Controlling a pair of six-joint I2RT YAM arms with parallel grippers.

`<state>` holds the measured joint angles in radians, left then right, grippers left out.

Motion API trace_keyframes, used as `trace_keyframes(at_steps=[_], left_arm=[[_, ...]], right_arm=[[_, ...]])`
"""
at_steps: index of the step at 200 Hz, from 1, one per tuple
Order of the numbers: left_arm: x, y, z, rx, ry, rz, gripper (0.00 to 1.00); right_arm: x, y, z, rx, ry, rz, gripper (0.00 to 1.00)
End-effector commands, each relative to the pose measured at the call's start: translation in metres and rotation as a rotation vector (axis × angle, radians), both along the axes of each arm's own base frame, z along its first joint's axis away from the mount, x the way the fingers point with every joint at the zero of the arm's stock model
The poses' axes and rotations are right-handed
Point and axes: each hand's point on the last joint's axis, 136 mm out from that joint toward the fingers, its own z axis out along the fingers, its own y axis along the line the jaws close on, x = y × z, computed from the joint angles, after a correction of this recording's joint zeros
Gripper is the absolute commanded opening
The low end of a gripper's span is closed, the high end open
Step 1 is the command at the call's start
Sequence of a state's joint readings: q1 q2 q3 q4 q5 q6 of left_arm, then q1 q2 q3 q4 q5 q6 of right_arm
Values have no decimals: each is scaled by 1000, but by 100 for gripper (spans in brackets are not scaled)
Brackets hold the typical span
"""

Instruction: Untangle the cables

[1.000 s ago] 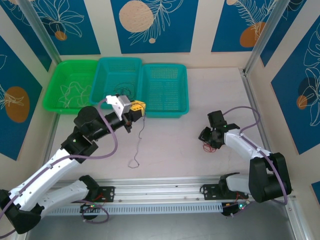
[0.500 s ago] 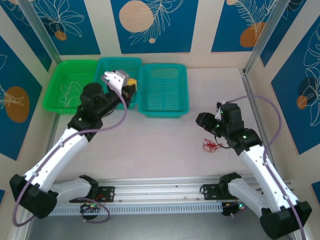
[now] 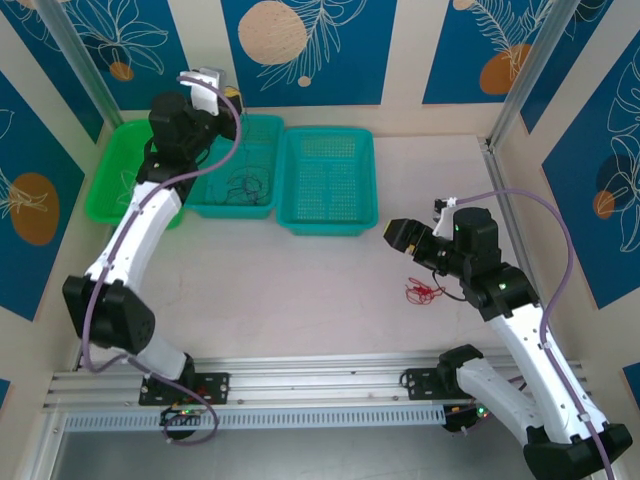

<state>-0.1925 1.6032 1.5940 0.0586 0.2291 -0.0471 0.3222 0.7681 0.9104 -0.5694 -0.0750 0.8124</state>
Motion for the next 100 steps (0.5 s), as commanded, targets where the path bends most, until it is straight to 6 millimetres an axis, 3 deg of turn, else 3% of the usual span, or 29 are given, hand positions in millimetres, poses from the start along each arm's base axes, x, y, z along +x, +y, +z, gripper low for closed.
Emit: trace_keyframes(at_steps=[1, 58, 86, 100], left_arm=[[22, 6, -14, -44, 74, -10, 0], [68, 14, -104, -67, 257, 79, 0], [79, 23, -128, -59, 301, 120, 39], [77, 25, -125, -67, 298, 123, 50]], right_arm=[[-7, 3, 11, 33, -21, 30, 82], [-13, -1, 17, 71, -22, 23, 87], [-17, -5, 17, 64, -12, 17, 87], [-18, -7, 17, 62, -7, 12, 87]])
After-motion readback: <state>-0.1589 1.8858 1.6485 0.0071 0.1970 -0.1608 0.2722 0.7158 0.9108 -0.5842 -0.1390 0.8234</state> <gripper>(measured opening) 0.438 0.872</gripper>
